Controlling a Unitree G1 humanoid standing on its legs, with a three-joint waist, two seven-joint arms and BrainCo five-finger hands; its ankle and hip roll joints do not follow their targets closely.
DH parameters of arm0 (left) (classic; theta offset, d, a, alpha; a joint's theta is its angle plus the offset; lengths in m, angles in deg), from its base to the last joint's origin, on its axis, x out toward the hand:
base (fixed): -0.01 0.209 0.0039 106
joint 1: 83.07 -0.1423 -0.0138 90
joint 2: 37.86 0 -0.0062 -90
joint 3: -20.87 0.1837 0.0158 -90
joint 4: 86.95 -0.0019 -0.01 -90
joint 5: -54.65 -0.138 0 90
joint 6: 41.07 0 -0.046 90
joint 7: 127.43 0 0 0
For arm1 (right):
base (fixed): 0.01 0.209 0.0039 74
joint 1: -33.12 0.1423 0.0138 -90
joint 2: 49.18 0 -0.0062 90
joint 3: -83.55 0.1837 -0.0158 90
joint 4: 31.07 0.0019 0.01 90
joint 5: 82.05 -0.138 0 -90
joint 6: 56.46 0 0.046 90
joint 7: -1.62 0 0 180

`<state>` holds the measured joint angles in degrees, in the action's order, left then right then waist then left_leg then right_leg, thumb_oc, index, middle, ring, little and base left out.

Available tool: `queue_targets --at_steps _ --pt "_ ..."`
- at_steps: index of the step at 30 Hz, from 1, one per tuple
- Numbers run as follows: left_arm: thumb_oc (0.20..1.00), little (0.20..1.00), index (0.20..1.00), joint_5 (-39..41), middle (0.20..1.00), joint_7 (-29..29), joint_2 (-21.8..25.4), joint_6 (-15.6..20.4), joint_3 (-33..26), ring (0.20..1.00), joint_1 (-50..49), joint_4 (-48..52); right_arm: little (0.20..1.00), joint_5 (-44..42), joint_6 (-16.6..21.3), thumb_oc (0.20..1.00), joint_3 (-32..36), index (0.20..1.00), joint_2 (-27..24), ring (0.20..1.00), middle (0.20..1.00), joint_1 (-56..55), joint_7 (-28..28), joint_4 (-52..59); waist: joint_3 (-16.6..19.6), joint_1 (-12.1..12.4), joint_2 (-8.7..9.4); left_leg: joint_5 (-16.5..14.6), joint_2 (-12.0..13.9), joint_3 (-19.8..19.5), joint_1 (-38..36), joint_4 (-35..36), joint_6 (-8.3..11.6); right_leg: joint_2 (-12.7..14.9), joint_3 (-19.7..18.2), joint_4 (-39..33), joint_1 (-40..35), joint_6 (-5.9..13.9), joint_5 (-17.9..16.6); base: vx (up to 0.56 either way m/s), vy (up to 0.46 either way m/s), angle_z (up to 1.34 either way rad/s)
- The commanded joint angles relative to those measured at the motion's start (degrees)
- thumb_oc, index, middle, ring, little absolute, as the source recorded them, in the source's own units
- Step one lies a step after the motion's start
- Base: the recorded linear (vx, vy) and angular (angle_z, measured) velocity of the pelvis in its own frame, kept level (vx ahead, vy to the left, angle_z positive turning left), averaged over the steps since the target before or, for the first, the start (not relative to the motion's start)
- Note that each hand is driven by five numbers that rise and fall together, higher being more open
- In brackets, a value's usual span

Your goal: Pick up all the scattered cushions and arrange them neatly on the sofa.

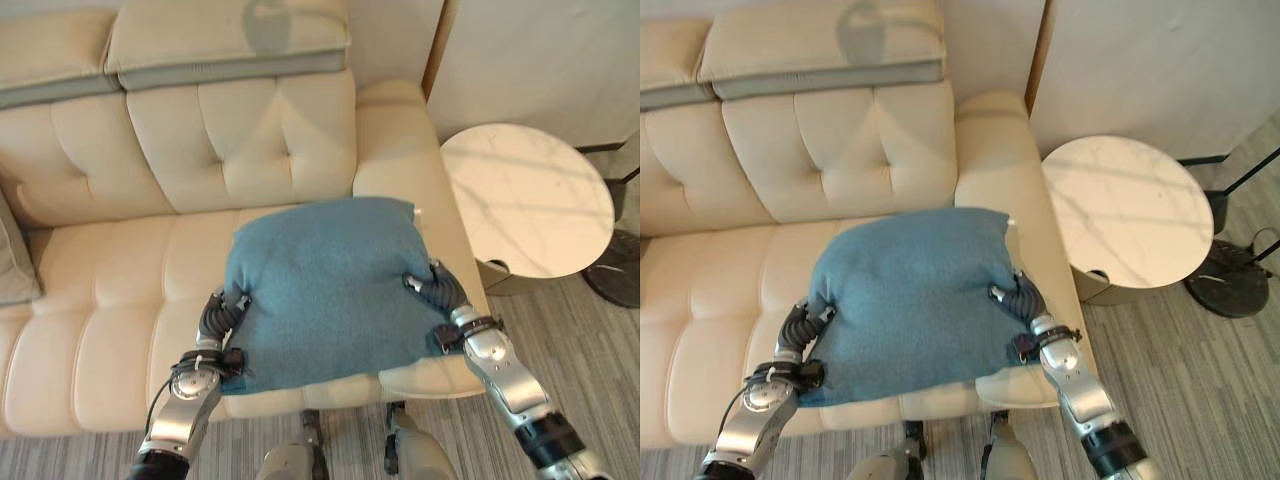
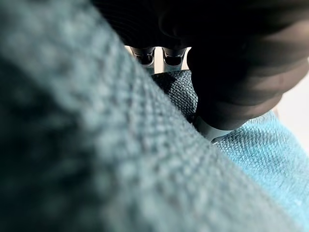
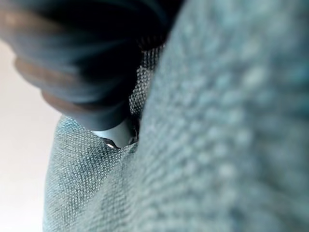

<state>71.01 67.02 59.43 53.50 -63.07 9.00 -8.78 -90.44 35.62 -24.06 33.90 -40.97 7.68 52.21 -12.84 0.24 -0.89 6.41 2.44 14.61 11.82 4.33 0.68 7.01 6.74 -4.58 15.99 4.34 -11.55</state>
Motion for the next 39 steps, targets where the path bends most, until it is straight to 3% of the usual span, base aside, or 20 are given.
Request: queue_targets --at_steps 1,5,6,7,10,11,14,15,16,17,21,29,35,38,39 --pt "0.2 0.2 0.2 -2.37 0.2 4.42 5.38 10.35 1.44 0.2 14.82 2.98 0.2 -0.44 9.47 0.2 -1.52 0.2 6.26 0.2 0.2 16.92 6.06 2.09 -1.45 1.64 1.05 -5.11 -2.51 -1.44 3.47 -2.2 1.2 -0.74 -0.12 7.0 4.36 2.84 8.66 -0.1 -0.018 0.07" --pt "0.2 0.2 0.2 -3.3 0.2 9.46 8.05 11.81 4.91 0.2 27.62 -2.45 0.2 0.85 10.8 0.2 -1.23 0.2 6.54 0.2 0.2 28.84 12.18 -4.09 -2.41 2.56 0.33 -3.31 -2.47 -2.25 6.3 -0.72 1.68 -0.81 0.24 6.88 7.19 3.03 8.24 -0.04 -0.004 0.17" --pt "0.2 0.2 0.2 -1.91 0.2 14.2 9.24 12.99 9.09 0.2 42.02 -11.73 0.2 1.29 11.29 0.2 -1.5 0.2 7.81 0.2 0.2 40.91 18.42 -12.78 -3.36 3.18 -0.4 -2.19 -2.52 -3.19 8.29 0.14 2.4 -0.68 0.33 6.98 9.18 3.38 7.96 -0.02 -0.003 0.06" --pt "0.2 0.2 0.2 -1.84 0.2 14.21 9.28 13.14 9.26 0.2 42.51 -12.08 0.2 1.25 11.42 0.2 -1.4 0.2 7.77 0.2 0.2 41.29 18.45 -13.06 -3.57 3.25 -0.34 -2.18 -2.52 -3.2 8.35 0.11 2.39 -0.67 0.34 7.02 9.24 3.37 7.97 -0.02 -0.009 0.13" --pt "0.2 0.2 0.2 -0.19 0.2 17.16 10.72 13.7 13.89 0.2 58.53 -23.72 0.2 0.87 12.16 0.2 -0.9 0.2 7.51 0.2 0.2 54.17 24.34 -22.22 -5.01 3.98 -0.9 -1.38 -2.81 -4.33 10.52 0.33 2.87 -0.5 0.19 7.33 11.14 3.82 7.97 0.0 -0.015 0.26" --pt "0.2 0.2 0.2 0.33 0.2 18.15 12.16 13.32 16.77 0.2 67.98 -30.32 0.2 0.53 12.85 0.2 -1.98 0.2 6.73 0.2 0.2 61.57 27.24 -26.6 -5.95 4.11 -1.39 -0.94 -3.06 -5.2 12.08 0.33 3.11 -0.34 -0.1 7.92 12.89 4.17 7.83 0.01 -0.018 0.14" --pt "0.216 0.216 0.216 0.7 0.216 18.99 12.96 13.0 18.57 0.216 75.19 -35.81 0.2 1.09 12.38 0.2 -3.72 0.2 4.85 0.2 0.2 67.83 29.41 -30.31 -6.66 4.45 -1.55 -0.54 -3.8 -6.02 13.77 0.23 3.1 -0.28 -0.53 8.31 14.37 4.31 7.77 0.0 -0.003 0.17" --pt "0.539 0.539 0.539 1.0 0.539 18.83 13.16 12.84 19.49 0.539 78.04 -38.05 0.253 1.09 12.42 0.253 -4.53 0.253 4.9 0.253 0.253 70.24 29.64 -31.89 -7.13 4.68 -1.61 -0.42 -3.99 -6.31 14.43 0.21 3.1 -0.16 -0.59 8.43 14.95 4.28 7.84 0.0 -0.002 0.14" --pt "0.918 0.918 0.918 1.37 0.918 18.99 13.36 12.39 20.09 0.918 80.54 -40.34 0.526 0.3 12.7 0.526 -5.25 0.526 4.48 0.526 0.526 72.3 29.62 -33.41 -7.66 4.75 -1.66 -0.11 -4.21 -6.67 15.39 0.12 3.1 -0.09 -0.67 8.72 15.85 4.42 7.66 0.0 -0.004 0.13" --pt "1.0 1.0 1.0 1.66 1.0 18.64 14.39 11.95 20.54 1.0 82.1 -42.02 1.0 -0.44 12.3 1.0 -6.63 1.0 4.01 1.0 1.0 73.29 28.85 -34.82 -7.96 4.94 -1.69 0.04 -4.28 -6.89 15.96 0.11 3.07 -0.1 -0.83 8.73 16.31 4.48 7.63 -0.01 -0.003 0.15" --pt "1.0 1.0 1.0 5.59 1.0 14.81 18.02 10.42 21.13 1.0 84.29 -49.3 1.0 -4.57 10.98 1.0 -11.68 1.0 3.13 1.0 1.0 72.87 22.78 -39.58 -9.63 5.29 -1.38 0.94 -4.61 -7.63 19.01 0.47 3.36 -0.24 -0.86 7.91 18.65 4.62 6.87 -0.01 -0.014 0.11" --pt "1.0 1.0 1.0 6.6 1.0 11.38 20.73 8.35 19.08 1.0 76.18 -52.89 1.0 -9.48 10.06 1.0 -10.87 1.0 1.55 1.0 1.0 63.07 17.92 -37.93 -11.61 4.34 0.15 1.77 -4.06 -8.29 21.09 0.67 4.46 -0.23 0.79 6.2 19.01 4.79 5.94 -0.01 -0.034 0.13" --pt "1.0 1.0 1.0 5.59 1.0 11.87 20.75 9.19 12.85 1.0 62.54 -44.79 1.0 -10.43 9.95 1.0 -5.93 1.0 -1.47 1.0 1.0 55.04 17.85 -33.43 -12.41 4.21 1.83 1.53 -3.76 -8.49 19.86 0.67 4.72 -0.44 1.13 5.2 17.23 4.77 5.54 -0.02 0.004 0.04" --pt "1.0 1.0 1.0 4.99 1.0 11.08 19.89 10.83 8.3 1.0 50.85 -31.25 1.0 -8.25 8.91 1.0 -2.97 1.0 -5.23 1.0 1.0 48.6 17.25 -26.87 -11.98 4.44 2.92 0.76 -3.79 -8.4 17.18 0.67 4.6 -0.74 1.16 4.33 14.33 4.75 5.38 -0.03 0.017 0.05" --pt "1.0 1.0 1.0 4.97 1.0 11.09 19.88 10.8 8.26 1.0 50.78 -31.2 1.0 -8.24 8.89 1.0 -2.99 1.0 -5.22 1.0 1.0 48.57 17.26 -26.85 -11.97 4.42 2.91 0.76 -3.79 -8.4 17.17 0.67 4.6 -0.74 1.16 4.31 14.3 4.75 5.38 -0.02 0.03 0.05"
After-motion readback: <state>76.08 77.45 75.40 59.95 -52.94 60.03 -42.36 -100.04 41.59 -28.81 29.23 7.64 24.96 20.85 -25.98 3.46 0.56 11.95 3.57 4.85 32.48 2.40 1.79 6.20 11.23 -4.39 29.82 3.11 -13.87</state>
